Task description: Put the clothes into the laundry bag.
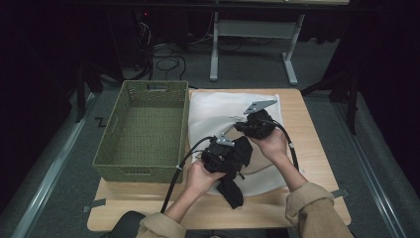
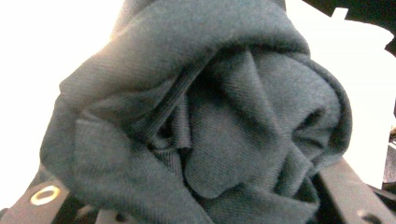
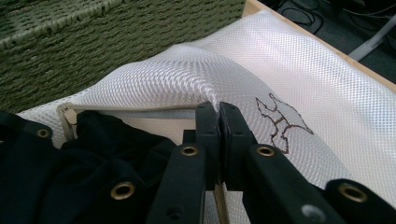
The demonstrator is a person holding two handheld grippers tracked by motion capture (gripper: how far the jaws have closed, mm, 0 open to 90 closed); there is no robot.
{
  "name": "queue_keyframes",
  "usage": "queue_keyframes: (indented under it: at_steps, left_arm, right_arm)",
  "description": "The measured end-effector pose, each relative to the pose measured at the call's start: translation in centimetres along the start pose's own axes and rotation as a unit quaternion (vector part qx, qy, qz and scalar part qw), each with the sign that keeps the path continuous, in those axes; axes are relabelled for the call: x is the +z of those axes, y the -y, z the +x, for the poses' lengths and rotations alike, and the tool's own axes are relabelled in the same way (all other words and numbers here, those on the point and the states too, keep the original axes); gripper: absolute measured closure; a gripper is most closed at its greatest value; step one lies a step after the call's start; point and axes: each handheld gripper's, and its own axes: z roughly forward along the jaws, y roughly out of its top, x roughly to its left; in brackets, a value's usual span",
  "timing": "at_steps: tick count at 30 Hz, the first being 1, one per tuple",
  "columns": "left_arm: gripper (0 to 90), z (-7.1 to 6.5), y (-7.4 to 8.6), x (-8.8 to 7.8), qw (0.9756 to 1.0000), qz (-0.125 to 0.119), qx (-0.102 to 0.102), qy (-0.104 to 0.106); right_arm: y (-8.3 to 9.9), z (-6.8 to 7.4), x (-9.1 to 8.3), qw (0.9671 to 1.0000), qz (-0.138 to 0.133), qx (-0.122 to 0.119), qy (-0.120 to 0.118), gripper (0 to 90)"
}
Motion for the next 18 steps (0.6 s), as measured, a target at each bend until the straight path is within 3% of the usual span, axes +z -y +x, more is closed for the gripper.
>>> queue_keyframes:
  at_steps: [12,18]
  left_arm:
    - [52.8,1.3,0.4,1.1,0.9989,-0.016,-0.043,-0.006]
    - [51.9,1.4,0.5,1.7,0.9988,-0.019,-0.042,-0.017]
  right_arm:
    - [0.0,0.1,0.0,1.0,-0.002,0.0,-0.003,88.5]
    - [-0.1,0.2,0.0,1.0,-0.004,-0.003,-0.004,88.5]
